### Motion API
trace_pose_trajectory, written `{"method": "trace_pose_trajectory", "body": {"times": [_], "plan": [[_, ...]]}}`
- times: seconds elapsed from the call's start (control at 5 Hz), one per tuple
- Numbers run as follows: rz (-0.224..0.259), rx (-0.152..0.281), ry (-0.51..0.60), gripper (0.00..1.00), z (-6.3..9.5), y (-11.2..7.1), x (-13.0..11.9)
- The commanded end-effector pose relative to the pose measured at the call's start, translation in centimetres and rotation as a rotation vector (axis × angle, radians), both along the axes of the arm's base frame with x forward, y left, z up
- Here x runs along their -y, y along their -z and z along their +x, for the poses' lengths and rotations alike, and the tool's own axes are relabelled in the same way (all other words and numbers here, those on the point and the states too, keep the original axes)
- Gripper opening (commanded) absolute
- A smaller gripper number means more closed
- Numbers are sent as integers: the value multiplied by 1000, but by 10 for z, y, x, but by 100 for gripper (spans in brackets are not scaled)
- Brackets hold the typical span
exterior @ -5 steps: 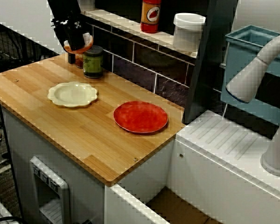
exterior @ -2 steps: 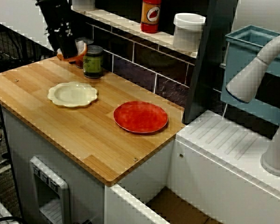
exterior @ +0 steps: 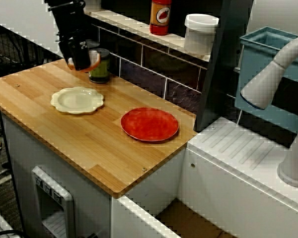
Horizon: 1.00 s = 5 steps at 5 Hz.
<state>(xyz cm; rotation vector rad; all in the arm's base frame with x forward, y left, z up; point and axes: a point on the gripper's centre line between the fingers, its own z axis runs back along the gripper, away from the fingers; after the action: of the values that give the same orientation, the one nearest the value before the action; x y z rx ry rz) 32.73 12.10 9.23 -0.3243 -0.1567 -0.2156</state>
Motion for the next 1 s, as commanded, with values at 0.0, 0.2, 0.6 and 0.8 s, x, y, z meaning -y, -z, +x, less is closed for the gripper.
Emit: {"method": "trace_pose_trajectory", "body": {"times": [0.0,0.2,0.6,0.8], "plan": [[168,106,53,0,-3,-9,40],[218,133,89,0,-9,-3,65],[239,151,146,0,-10,4,103],[241,169,164,0,-11,5,120]]}}
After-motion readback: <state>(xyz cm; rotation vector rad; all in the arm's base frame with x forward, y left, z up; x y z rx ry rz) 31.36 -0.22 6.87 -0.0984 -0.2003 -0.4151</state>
